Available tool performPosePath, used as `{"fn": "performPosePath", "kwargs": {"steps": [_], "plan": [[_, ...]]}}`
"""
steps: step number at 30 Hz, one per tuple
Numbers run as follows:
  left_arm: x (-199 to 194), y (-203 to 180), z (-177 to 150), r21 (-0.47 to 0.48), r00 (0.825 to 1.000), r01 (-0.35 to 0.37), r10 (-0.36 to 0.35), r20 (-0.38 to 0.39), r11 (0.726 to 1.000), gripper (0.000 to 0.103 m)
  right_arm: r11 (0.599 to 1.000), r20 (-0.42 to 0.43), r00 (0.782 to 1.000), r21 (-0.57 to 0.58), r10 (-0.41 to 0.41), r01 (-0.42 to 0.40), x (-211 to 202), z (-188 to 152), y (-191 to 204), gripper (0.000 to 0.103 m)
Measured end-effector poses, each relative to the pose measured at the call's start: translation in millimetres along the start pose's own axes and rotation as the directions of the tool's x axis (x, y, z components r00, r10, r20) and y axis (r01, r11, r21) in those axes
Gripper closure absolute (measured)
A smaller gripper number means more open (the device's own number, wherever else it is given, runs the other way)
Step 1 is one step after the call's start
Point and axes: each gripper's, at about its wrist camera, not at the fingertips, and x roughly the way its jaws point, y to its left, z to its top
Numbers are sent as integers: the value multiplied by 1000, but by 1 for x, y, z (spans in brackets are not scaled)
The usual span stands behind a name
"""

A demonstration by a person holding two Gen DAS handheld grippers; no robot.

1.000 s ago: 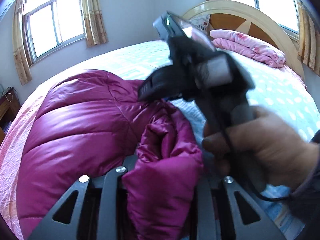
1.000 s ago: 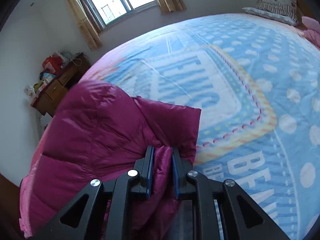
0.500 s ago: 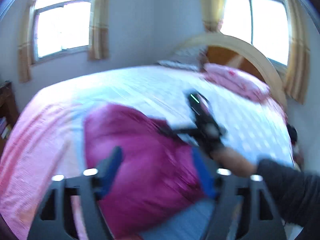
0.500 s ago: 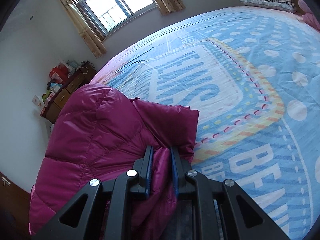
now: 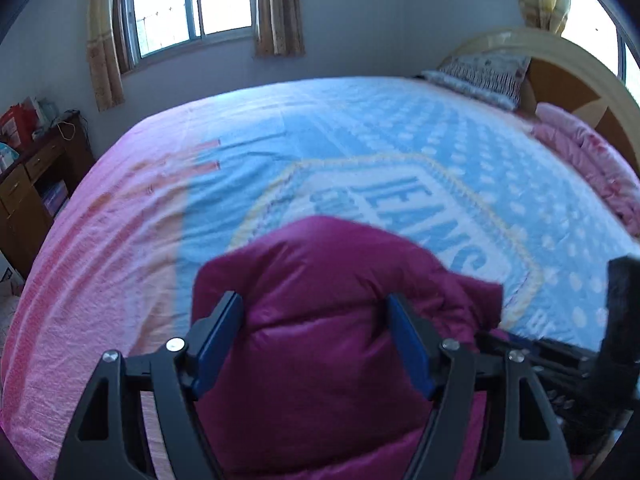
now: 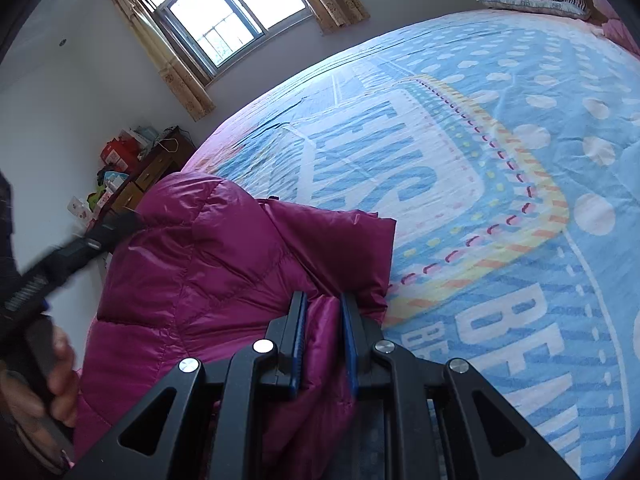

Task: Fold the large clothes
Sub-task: 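Fold the jacket over with the left tool while the right tool holds the bundle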

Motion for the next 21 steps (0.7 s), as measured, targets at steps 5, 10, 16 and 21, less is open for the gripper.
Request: {"fn": "performPosePath", "kwargs": {"steps": [5, 10, 16, 21], "plan": [[13, -2, -9, 19, 1000, -19, 20, -25, 1000, 10, 1000, 1, 1000, -1, 1, -1, 1, 0, 1, 87], [27, -2, -12, 25, 997, -53, 54, -57, 998, 0, 1000, 1, 1000, 4, 3, -3, 0, 0, 1, 87], [32, -8, -17, 58, 993, -98, 102, -64, 993, 0, 1000, -3, 1000, 9, -26, 26, -3, 2, 4, 87], [32, -6, -18, 52, 992, -95, 99, -73, 994, 0, 993, 135, 991, -113, -23, 38, -73, -14, 46, 87]]}}
